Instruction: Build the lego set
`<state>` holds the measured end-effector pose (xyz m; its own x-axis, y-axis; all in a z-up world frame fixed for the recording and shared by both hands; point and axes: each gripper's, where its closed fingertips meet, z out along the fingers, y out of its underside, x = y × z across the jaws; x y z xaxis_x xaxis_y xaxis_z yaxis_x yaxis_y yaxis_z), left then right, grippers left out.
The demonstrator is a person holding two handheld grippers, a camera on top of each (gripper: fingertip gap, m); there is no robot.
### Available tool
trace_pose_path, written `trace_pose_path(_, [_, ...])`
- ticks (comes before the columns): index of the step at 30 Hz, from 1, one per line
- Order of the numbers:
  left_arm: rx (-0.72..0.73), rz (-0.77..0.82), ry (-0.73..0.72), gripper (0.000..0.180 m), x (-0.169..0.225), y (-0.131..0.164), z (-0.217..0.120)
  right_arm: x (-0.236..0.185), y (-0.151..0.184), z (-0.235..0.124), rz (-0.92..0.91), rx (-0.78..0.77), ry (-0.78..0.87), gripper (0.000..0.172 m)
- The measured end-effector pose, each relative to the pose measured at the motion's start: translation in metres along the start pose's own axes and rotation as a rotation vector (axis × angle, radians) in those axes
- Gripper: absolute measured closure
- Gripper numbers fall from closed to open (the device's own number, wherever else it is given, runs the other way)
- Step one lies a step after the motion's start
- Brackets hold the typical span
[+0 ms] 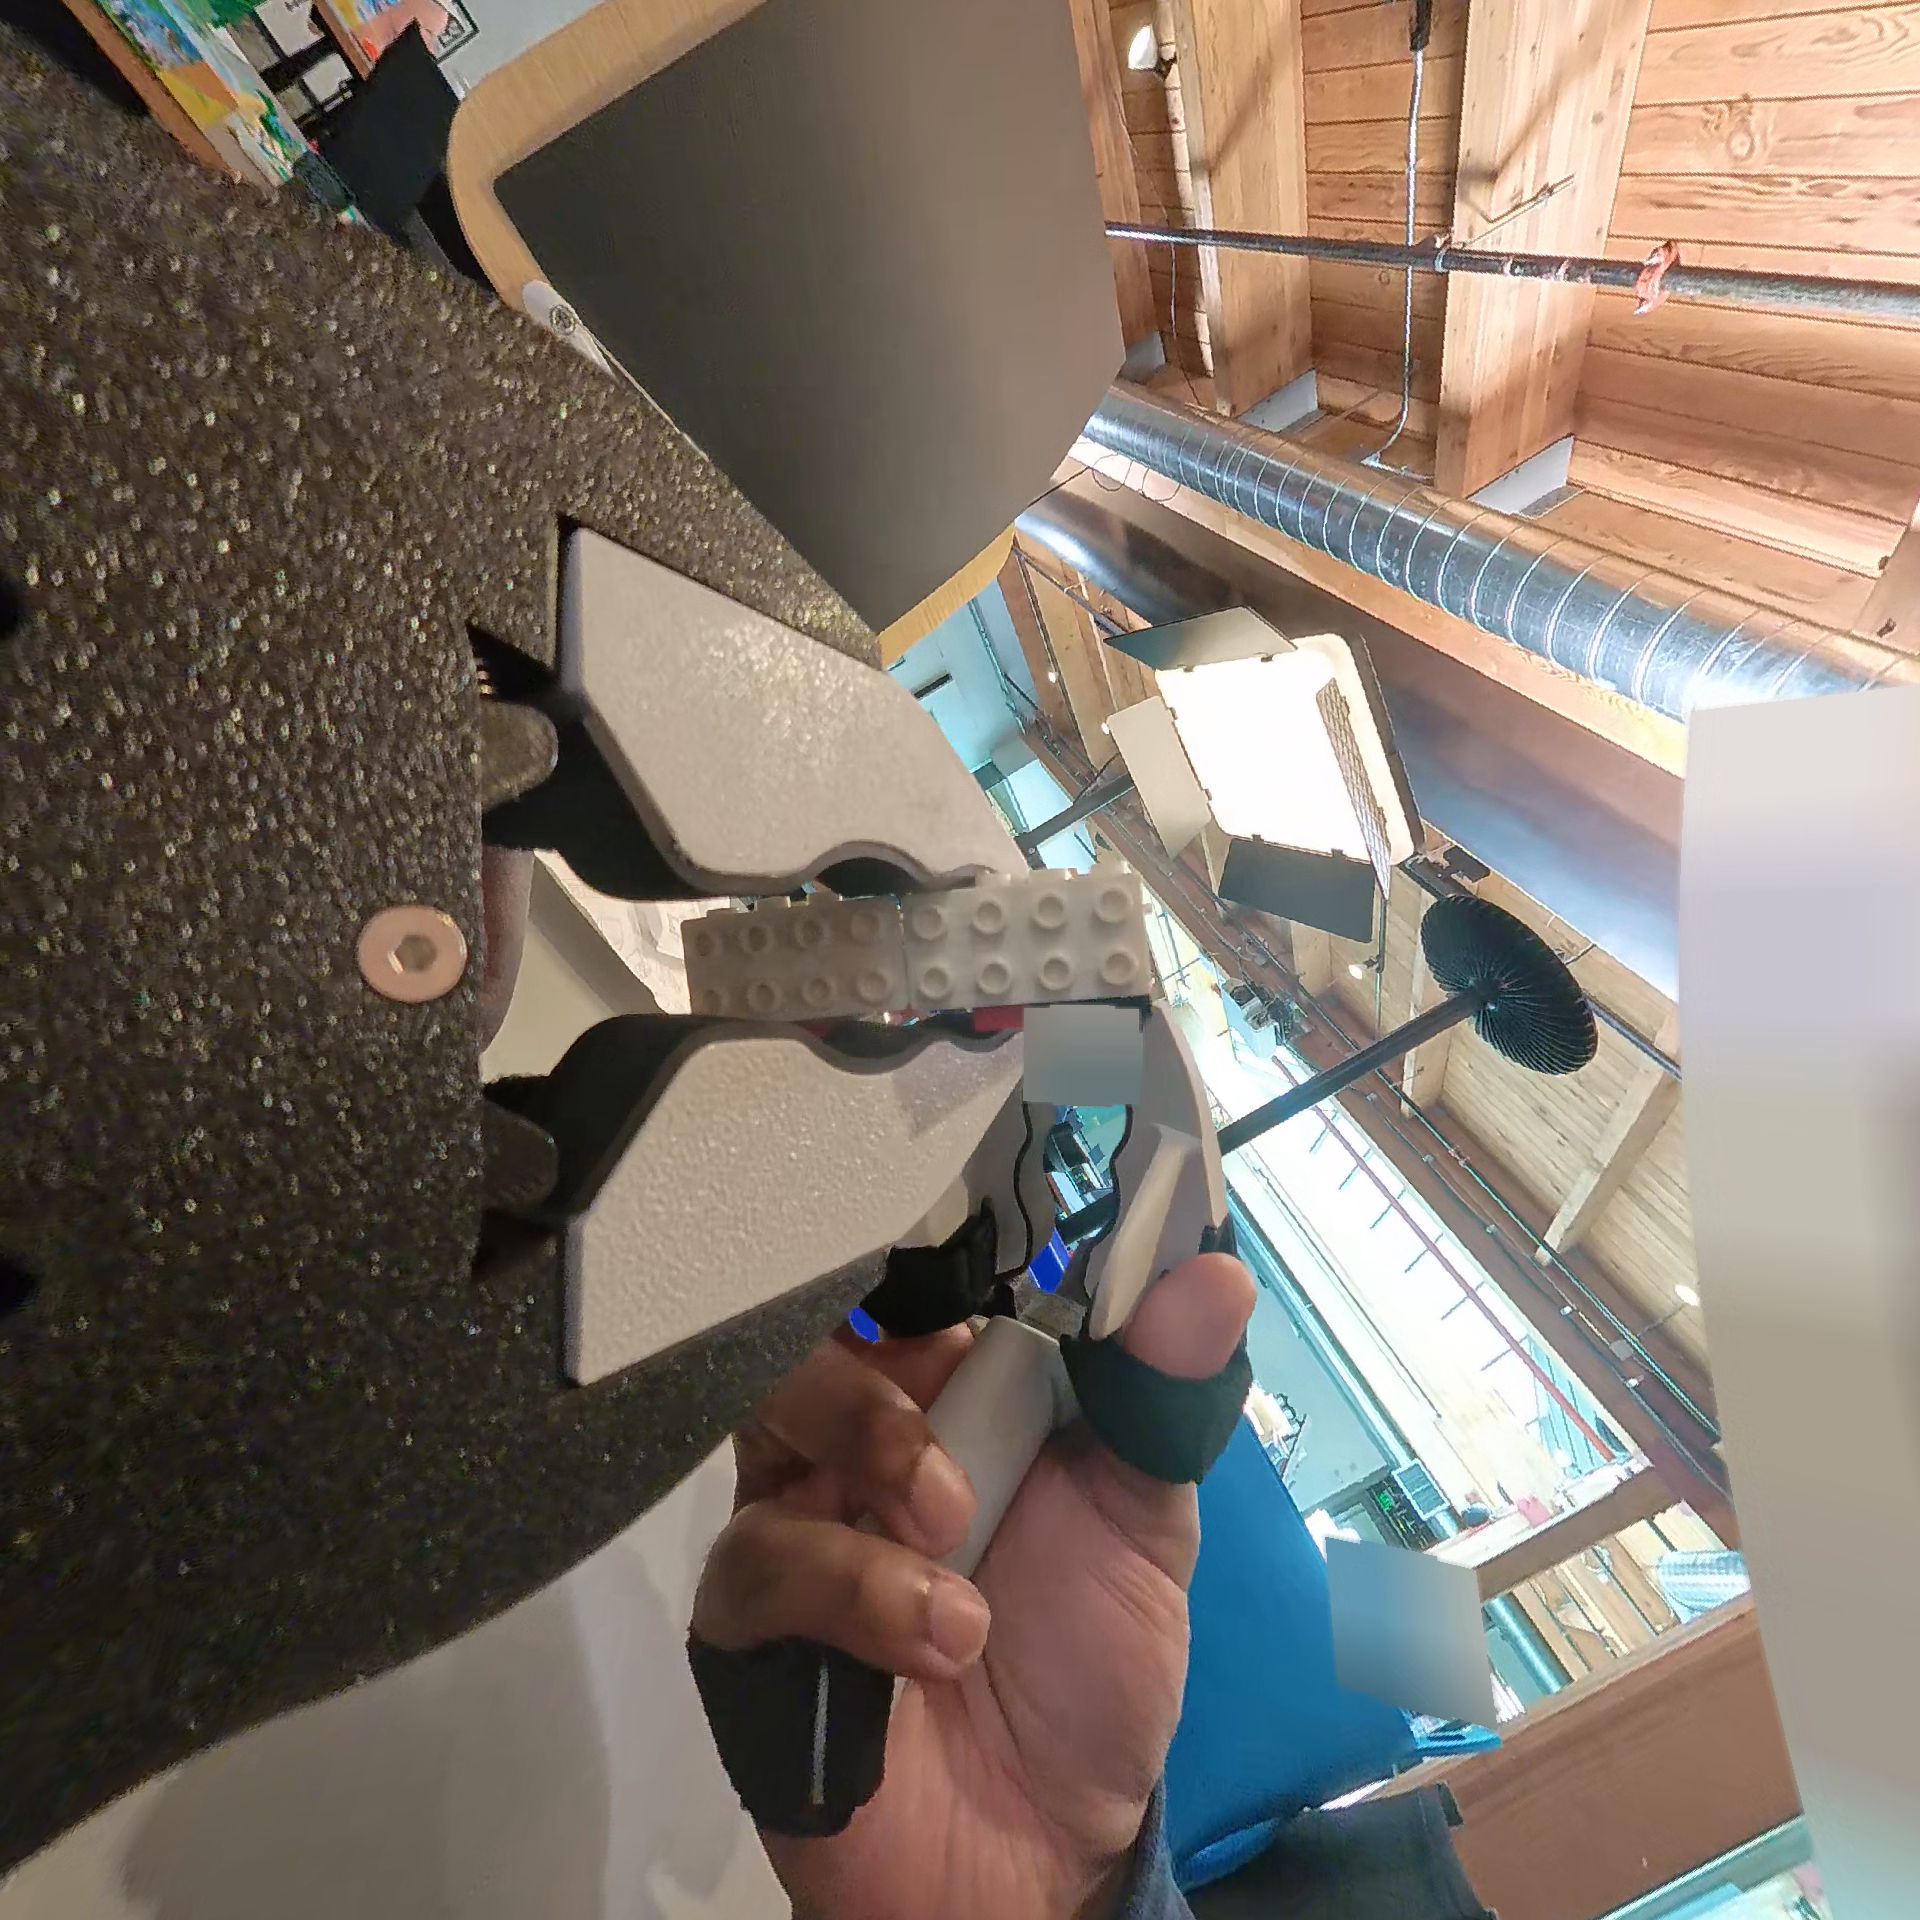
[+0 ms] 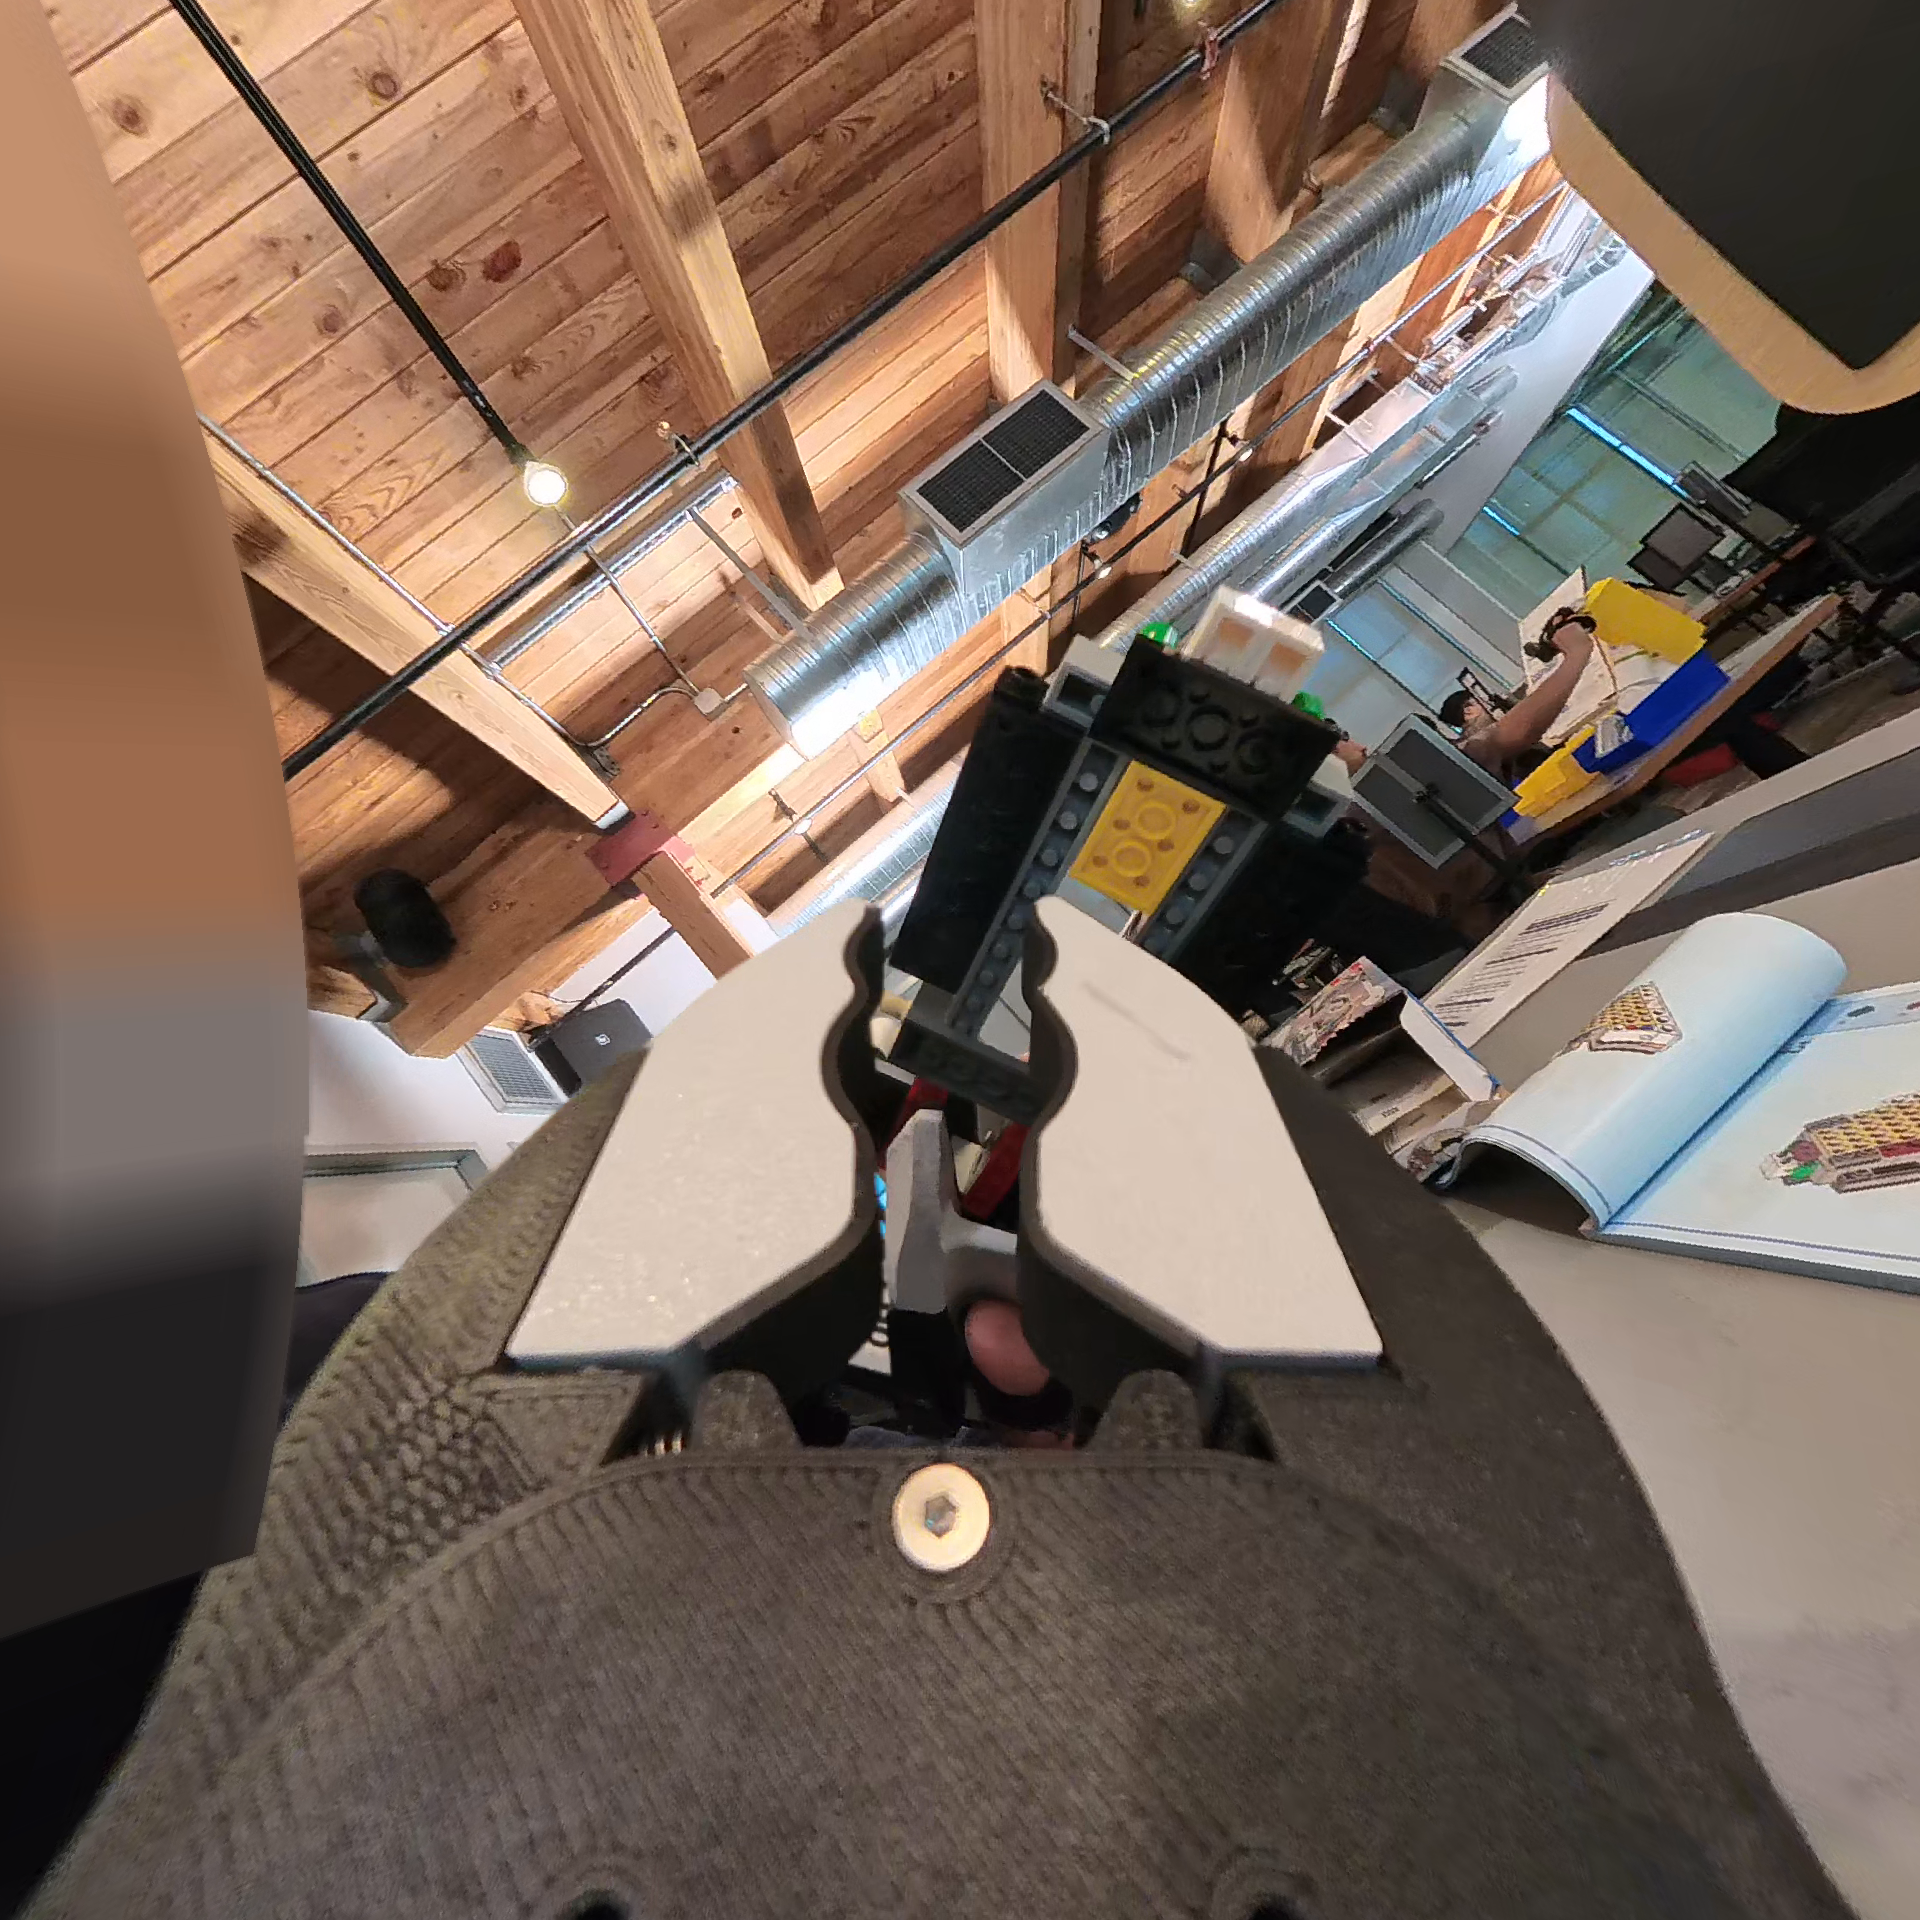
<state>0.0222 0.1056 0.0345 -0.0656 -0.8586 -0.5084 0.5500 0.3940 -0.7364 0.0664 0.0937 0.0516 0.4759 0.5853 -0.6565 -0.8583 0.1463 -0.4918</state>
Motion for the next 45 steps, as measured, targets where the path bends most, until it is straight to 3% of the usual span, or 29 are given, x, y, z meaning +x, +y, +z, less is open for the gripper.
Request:
trace_pose_path(19, [-0.028, 0.196, 0.025, 0.161, 0.007, 0.005, -0.002, 0.008, 0.002, -0.003, 0.006, -0.007, 0.009, 0.144])
trace_pose_path(31, [-0.034, 0.237, 0.034, 0.161, 0.007, 0.009, -0.004, 0.01, 0.003, -0.004, 0.007, -0.015, 0.01, 0.143])
trace_pose_path(45, [-0.033, 0.662, 0.126, 0.161, 0.028, 0.014, 0.002, 0.013, 0.01, -0.012, 0.093, -0.068, -0.073, 0.138])
